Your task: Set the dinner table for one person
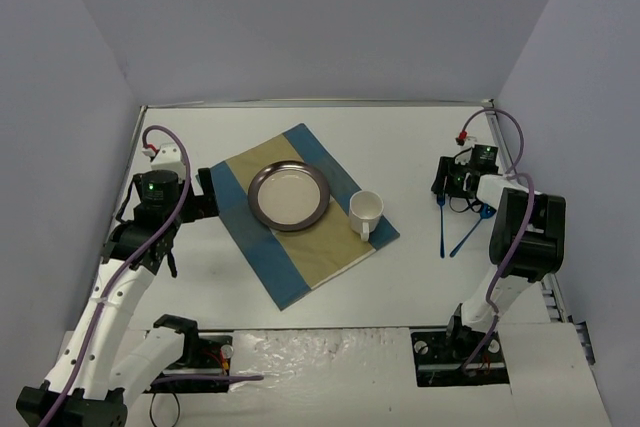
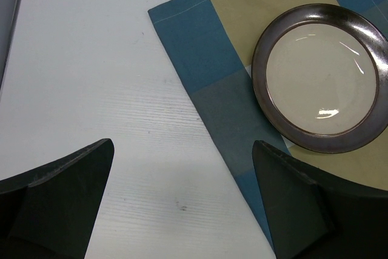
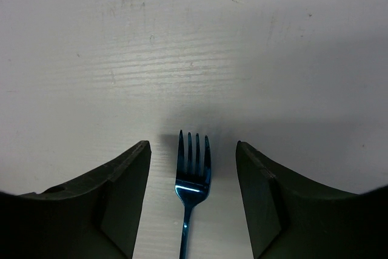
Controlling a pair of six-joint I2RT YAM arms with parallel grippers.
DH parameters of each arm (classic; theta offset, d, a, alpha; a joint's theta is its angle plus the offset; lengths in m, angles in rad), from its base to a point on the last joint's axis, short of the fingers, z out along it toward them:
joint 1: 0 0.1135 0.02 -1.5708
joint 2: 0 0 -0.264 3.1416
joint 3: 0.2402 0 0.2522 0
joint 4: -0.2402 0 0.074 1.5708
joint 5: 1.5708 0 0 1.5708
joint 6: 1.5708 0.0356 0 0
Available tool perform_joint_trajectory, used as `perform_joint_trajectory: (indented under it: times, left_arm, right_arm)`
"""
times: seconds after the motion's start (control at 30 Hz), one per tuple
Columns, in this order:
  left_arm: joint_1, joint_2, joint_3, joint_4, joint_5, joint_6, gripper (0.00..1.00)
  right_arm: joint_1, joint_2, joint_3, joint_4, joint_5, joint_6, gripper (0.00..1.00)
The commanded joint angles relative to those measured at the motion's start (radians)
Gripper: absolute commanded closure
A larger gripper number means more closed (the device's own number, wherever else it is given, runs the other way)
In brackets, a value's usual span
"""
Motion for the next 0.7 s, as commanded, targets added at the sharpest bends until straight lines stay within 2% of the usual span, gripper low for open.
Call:
perform_joint_trajectory:
  times: [0.0, 0.07, 0.47, 0.67]
  left_arm:
    - [0.011, -0.009, 0.016, 0.053, 0.004, -0.007, 0.05]
    - [0.013, -0.011, 0.016, 0.053, 0.004, -0.007, 0.05]
    - [0.016, -0.006, 0.012, 0.053, 0.002, -0.008, 0.04]
    - [0.016, -0.005, 0.012, 0.054, 0.004, -0.007, 0.05]
  right_arm:
    - [-0.002, -0.046, 0.007, 0.011, 0.102, 0.040, 0.47]
    - [-0.003, -0.046, 0.012, 0.000, 0.120, 0.050, 0.47]
    - [0.005, 0.018, 0.042, -0.003, -0.001, -0.022, 0.51]
    - [0.007, 0.018, 0.050, -0.007, -0.036, -0.040, 0.57]
